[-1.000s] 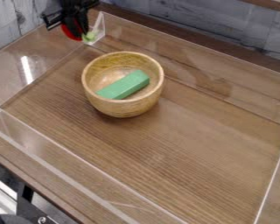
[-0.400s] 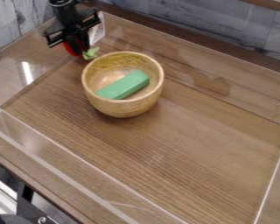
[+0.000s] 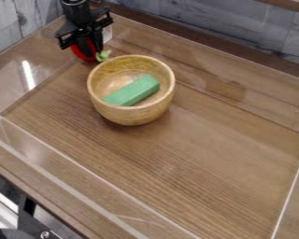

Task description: Move the red fruit to the left side of the table

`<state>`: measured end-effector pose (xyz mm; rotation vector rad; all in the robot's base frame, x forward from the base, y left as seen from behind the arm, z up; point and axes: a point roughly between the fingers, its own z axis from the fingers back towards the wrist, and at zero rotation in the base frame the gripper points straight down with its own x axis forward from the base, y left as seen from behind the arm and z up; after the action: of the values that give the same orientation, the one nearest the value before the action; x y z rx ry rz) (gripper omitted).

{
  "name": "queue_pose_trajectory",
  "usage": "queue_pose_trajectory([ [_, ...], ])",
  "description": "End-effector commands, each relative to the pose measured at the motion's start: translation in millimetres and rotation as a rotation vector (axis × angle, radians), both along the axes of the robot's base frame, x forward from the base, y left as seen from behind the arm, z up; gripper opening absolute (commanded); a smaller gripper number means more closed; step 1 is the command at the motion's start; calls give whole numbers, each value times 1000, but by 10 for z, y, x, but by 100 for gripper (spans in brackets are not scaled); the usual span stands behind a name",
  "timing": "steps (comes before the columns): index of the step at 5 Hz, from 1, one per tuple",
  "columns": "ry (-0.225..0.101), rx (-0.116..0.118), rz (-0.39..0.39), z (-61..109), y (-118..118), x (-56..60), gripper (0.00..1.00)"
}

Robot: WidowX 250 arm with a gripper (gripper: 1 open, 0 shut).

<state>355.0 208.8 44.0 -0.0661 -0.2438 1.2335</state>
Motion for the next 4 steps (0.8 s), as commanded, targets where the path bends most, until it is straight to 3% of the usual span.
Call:
queue_pose_trajectory([
  [1,-45,31,11,259,80,119,0],
  [3,-38,0,2,257,85,-21,0],
  [4,-33,-9,-29,167,74,8,0],
])
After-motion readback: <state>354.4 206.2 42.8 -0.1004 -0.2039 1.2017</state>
